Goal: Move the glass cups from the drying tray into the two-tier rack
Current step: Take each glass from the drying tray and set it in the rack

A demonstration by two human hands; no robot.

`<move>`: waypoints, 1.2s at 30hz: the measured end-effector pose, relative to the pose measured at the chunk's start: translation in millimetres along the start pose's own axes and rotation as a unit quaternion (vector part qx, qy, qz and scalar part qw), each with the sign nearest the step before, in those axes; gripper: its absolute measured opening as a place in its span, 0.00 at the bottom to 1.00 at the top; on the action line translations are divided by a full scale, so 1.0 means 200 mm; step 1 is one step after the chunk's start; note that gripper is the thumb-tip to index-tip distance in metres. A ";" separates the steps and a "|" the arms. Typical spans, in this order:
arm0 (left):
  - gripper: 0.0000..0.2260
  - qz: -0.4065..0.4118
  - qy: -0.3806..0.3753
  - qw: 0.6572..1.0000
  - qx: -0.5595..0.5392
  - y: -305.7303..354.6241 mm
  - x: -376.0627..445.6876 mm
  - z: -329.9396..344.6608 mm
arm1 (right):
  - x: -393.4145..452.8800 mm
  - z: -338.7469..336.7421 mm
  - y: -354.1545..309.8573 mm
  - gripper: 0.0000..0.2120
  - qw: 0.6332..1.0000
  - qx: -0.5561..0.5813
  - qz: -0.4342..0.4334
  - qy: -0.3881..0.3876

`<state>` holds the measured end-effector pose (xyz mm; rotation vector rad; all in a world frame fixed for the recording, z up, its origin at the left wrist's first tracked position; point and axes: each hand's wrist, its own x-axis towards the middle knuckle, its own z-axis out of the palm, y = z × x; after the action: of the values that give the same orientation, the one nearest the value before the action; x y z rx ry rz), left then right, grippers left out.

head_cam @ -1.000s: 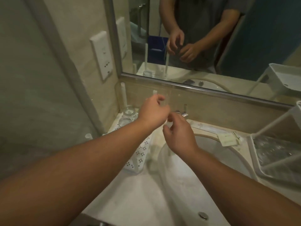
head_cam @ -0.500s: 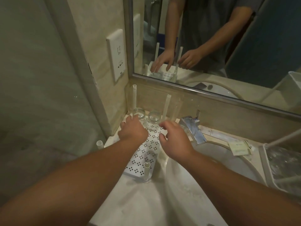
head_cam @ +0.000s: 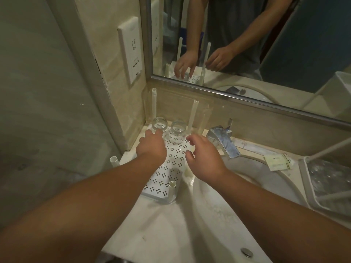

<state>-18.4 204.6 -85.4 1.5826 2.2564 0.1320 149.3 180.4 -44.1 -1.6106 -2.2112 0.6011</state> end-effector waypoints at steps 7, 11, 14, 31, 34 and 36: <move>0.23 0.037 -0.006 0.997 -0.064 -0.05 -0.03 0.05 | -0.03 -0.02 0.00 0.15 1.000 -0.015 0.002 -0.013; 0.25 0.057 -0.009 0.996 -0.065 -0.06 -0.07 0.04 | -0.06 -0.02 -0.02 0.14 1.000 -0.003 0.009 -0.013; 0.26 0.073 0.003 0.996 -0.055 -0.05 -0.11 -0.02 | -0.07 -0.01 -0.02 0.13 0.999 0.032 0.035 -0.009; 0.26 0.180 0.075 0.973 -0.127 0.27 -0.40 -0.49 | -0.11 -0.09 -0.13 0.27 0.622 0.692 0.354 -0.090; 0.27 0.194 0.079 0.962 -0.176 0.30 -0.44 -0.55 | -0.11 -0.13 -0.14 0.27 0.502 0.799 0.321 -0.085; 0.26 0.201 0.080 0.955 -0.205 0.32 -0.47 -0.58 | -0.11 -0.16 -0.15 0.33 0.462 0.832 0.294 -0.089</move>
<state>24.4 156.4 63.9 1.8110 1.8197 0.8076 148.0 155.7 -1.9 -0.8293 -0.0813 2.1197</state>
